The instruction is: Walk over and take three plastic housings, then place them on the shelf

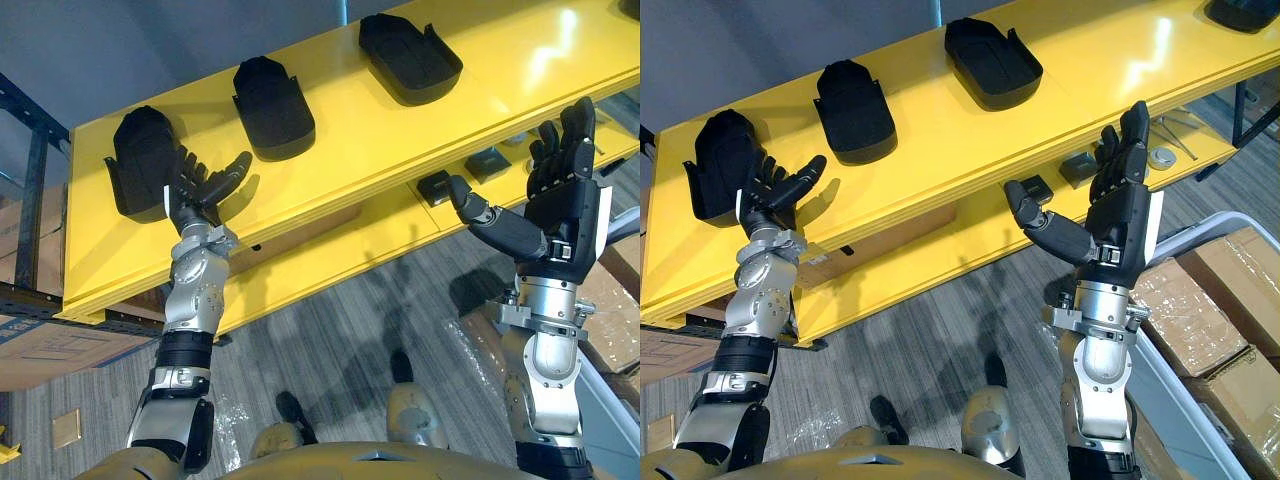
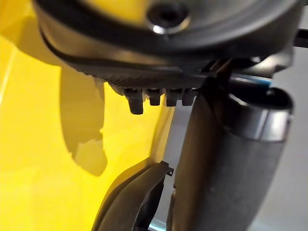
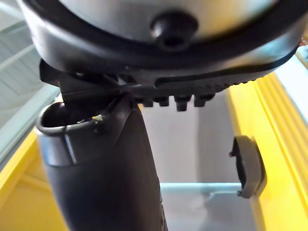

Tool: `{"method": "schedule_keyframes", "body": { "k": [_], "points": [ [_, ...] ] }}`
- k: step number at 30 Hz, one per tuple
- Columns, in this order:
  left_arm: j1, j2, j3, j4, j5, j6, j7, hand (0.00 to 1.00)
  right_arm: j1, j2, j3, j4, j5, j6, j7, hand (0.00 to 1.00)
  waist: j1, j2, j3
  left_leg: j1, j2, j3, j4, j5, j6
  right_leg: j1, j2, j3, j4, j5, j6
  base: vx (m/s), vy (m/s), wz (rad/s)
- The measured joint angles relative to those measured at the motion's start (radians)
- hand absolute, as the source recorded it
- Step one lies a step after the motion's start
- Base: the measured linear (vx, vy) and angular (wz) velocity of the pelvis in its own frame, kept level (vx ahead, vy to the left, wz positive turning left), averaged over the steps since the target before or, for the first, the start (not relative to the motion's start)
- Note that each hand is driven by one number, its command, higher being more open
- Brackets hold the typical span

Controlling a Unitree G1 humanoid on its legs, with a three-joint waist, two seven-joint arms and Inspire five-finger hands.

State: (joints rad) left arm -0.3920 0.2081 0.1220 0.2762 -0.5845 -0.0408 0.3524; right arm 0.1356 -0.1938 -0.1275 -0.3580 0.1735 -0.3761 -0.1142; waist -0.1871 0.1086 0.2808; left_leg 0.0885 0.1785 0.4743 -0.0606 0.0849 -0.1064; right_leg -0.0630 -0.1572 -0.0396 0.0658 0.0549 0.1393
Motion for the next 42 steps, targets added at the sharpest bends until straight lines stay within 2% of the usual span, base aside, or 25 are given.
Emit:
{"method": "schedule_keyframes", "body": {
  "k": [11,19,35,39,42],
  "points": [
    [0.000,0.000,0.005,0.000,-0.001,0.000,0.006,1.00,0.000,0.000,0.000,0.000,0.000,0.000,0.017,1.00,-0.008,0.002,0.001,-0.011,0.000,-0.008,0.020,-0.008,0.008,0.001,-0.005,-0.004,0.004,-0.003,0.000,0.00,-0.001,0.01],
    [0.000,0.000,0.006,0.000,0.001,0.000,0.026,1.00,0.000,0.000,0.001,0.000,0.000,0.000,0.017,1.00,-0.008,0.015,0.007,-0.010,-0.001,-0.012,0.023,-0.009,0.010,0.003,-0.007,-0.005,0.005,-0.003,0.000,0.00,0.000,0.00],
    [0.000,-0.001,0.014,0.000,0.043,0.000,0.063,1.00,0.006,0.000,0.022,0.000,0.011,0.000,0.025,1.00,-0.008,0.015,0.007,-0.009,-0.007,-0.019,0.024,-0.009,0.010,0.009,-0.013,-0.010,0.004,0.001,0.004,0.00,0.000,0.00],
    [0.000,-0.001,0.014,0.000,0.038,-0.002,0.032,1.00,0.007,0.000,0.021,0.001,0.039,0.000,0.038,1.00,-0.008,0.015,0.007,-0.009,-0.010,-0.019,0.024,-0.010,0.011,0.010,-0.017,-0.010,0.003,0.003,0.006,0.00,0.000,0.00],
    [0.000,-0.001,0.011,-0.002,-0.016,-0.016,-0.035,1.00,0.006,0.000,0.022,0.001,0.039,0.000,0.050,1.00,-0.006,0.016,0.006,-0.009,-0.010,-0.021,0.024,-0.010,0.011,0.012,-0.017,-0.011,0.003,0.003,0.006,0.00,0.000,0.00]
  ]
}}
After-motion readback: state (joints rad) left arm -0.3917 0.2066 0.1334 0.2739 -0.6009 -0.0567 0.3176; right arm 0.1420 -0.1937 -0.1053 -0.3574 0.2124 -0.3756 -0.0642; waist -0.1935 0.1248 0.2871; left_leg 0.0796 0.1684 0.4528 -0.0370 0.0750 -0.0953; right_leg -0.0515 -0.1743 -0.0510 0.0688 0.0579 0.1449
